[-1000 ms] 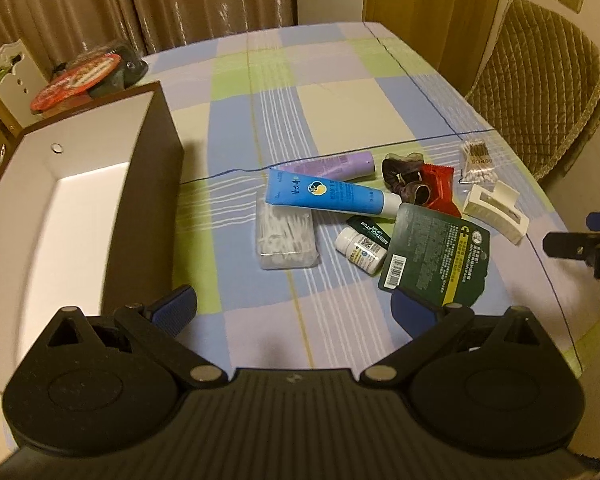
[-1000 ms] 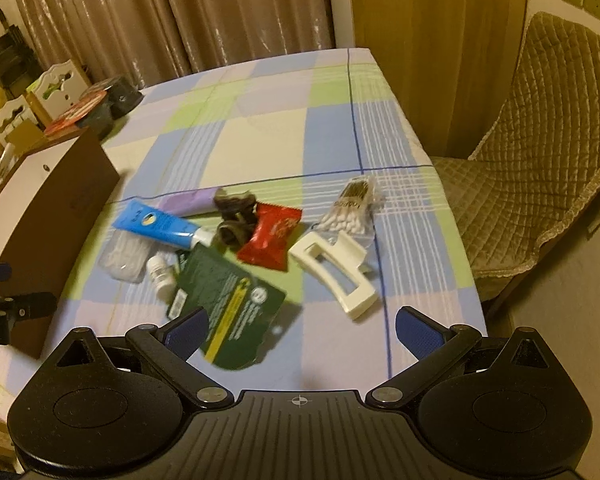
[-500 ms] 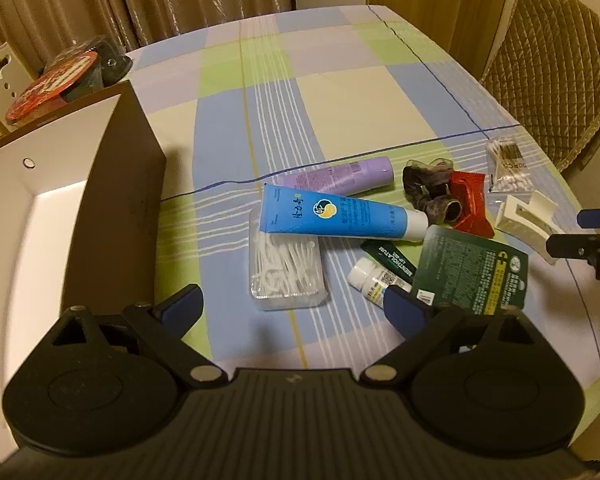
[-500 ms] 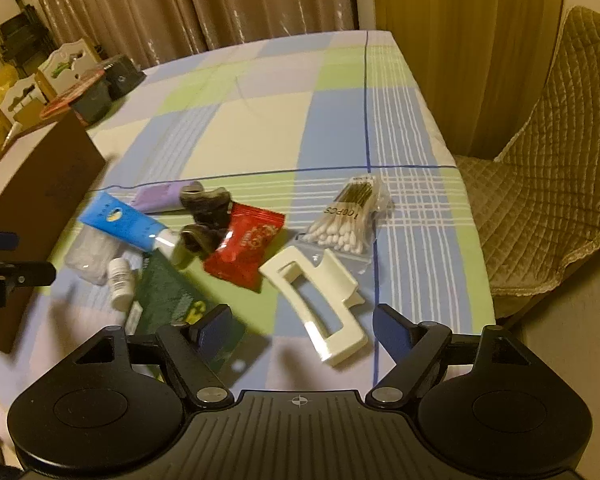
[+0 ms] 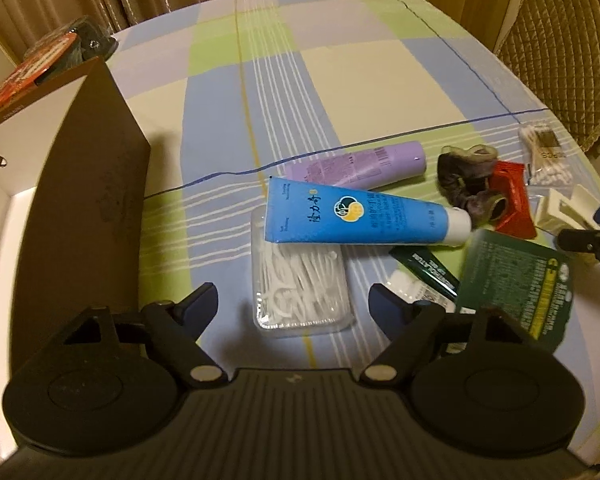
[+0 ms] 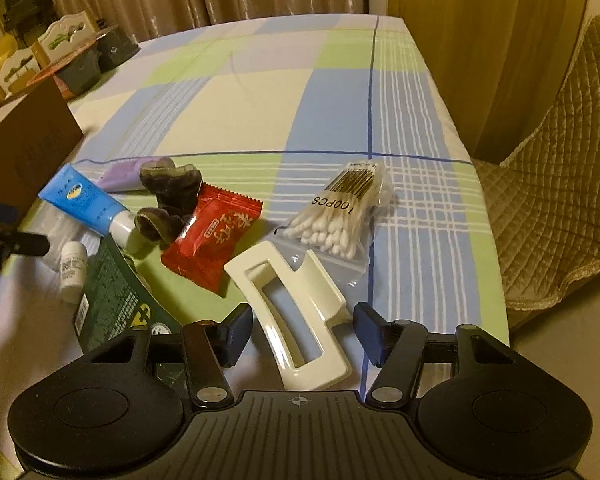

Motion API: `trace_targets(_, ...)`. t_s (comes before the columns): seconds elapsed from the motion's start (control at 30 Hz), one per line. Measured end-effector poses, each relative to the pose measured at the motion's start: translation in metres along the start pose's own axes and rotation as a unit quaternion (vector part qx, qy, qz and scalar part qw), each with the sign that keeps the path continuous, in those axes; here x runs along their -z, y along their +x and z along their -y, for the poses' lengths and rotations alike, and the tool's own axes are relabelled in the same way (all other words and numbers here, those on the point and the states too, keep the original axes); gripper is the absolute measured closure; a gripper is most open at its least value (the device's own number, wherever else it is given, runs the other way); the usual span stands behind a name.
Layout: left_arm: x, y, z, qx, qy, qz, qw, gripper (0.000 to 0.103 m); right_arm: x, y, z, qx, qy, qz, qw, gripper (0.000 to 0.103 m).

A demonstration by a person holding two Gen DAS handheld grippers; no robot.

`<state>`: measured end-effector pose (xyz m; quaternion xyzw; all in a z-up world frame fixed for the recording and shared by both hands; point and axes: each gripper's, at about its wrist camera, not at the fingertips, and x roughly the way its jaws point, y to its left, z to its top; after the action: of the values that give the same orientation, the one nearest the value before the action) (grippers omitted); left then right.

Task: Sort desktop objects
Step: 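Reach the left tool to the floss case while the right tool reaches the claw clip, then close the left tool on the floss case while the right tool grips the claw clip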

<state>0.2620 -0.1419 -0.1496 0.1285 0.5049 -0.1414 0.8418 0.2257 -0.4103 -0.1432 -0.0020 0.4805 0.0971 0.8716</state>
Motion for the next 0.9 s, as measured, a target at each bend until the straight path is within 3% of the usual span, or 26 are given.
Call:
trace_targets(0.03, -0.001, 0.004, -0.001, 0.0, 0.0, -0.002, 1.0, 0.023, 0.0, 0.0, 0.0, 0.002, -0.004, 0.0, 1.0, 0.05)
trace_targets(0.23, -0.002, 0.026, -0.005, 0.008, -0.004, -0.015, 0.9998, 0.037, 0.002, -0.002, -0.002, 0.011, -0.019, 0.002, 1.0, 0.051)
trace_targets(0.37, -0.003, 0.028, -0.01, 0.03, -0.014, -0.003, 0.9995, 0.049, 0.006, -0.007, -0.005, 0.016, -0.031, -0.001, 0.999, 0.054)
trace_targets(0.63, 0.025, 0.009, -0.004, 0.047, -0.001, -0.021, 0.9987, 0.049, 0.018, -0.023, -0.008, -0.006, -0.026, -0.025, 0.999, 0.057)
trace_targets(0.7, 0.03, 0.007, -0.001, 0.043, 0.0, -0.022, 0.9988, 0.048, 0.019, -0.022, -0.007, -0.002, -0.024, -0.02, 1.0, 0.038)
trace_targets(0.73, 0.029, 0.007, 0.0, 0.041, 0.0, -0.019, 0.999, 0.046, 0.019, -0.022, -0.007, 0.004, -0.024, -0.015, 1.0, 0.018)
trace_targets(0.9, 0.027, 0.013, 0.006, 0.034, 0.006, -0.002, 0.9994, 0.038, 0.017, -0.018, -0.007, 0.004, -0.05, 0.0, 0.999, 0.018)
